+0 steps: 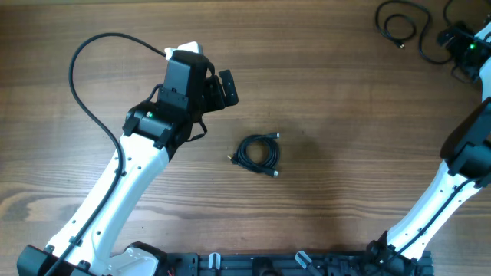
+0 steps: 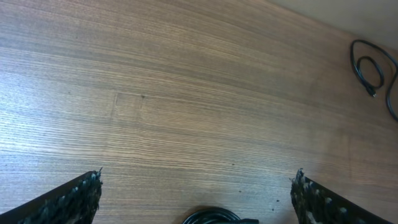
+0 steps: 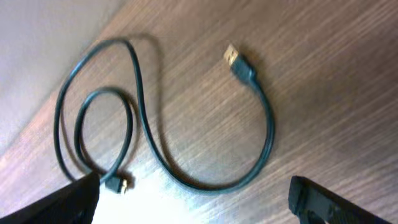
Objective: Untangle cables
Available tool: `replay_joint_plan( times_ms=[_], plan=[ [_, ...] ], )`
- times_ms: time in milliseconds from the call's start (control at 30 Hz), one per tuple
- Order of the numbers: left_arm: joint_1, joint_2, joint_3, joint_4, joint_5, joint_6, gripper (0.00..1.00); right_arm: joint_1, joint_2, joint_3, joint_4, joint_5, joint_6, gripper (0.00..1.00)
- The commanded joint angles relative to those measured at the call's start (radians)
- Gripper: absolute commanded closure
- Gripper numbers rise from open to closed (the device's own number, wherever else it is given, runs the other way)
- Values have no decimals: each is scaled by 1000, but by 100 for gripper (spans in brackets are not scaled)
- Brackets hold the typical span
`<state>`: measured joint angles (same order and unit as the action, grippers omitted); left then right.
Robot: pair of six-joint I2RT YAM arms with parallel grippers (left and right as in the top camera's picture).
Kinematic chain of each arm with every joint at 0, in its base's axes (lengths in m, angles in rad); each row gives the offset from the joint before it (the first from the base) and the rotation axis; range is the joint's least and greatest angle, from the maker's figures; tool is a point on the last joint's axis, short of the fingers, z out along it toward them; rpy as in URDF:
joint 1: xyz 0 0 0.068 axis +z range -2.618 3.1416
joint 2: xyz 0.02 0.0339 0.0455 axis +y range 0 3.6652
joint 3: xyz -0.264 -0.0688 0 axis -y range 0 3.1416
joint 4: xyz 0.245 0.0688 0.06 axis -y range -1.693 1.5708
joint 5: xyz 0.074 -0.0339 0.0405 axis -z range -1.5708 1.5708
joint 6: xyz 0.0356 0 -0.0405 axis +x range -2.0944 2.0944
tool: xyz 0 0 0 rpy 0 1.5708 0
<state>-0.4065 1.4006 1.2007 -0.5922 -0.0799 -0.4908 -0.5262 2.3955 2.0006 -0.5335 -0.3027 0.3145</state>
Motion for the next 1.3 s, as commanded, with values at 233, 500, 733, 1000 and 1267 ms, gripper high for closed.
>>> replay_joint_plan(
  times_ms=[233,500,733,1000,1267],
  plan=[
    [5,3,3,3,1,13,0,20,-497,8,-309,-515,-69,0],
    [5,3,3,3,1,13,0,454,-504,-176,-817,-389,-286,0],
    [5,3,3,108,1,12,0,735,-504,-331,-689,-300,-200,0],
    [7,41,2,-290,257,9,0,771,-503,-375,-573,-191,-23,0],
    [-71,239,-75,-219,396,5,24,770,-503,-437,-481,-192,28,0]
  ],
)
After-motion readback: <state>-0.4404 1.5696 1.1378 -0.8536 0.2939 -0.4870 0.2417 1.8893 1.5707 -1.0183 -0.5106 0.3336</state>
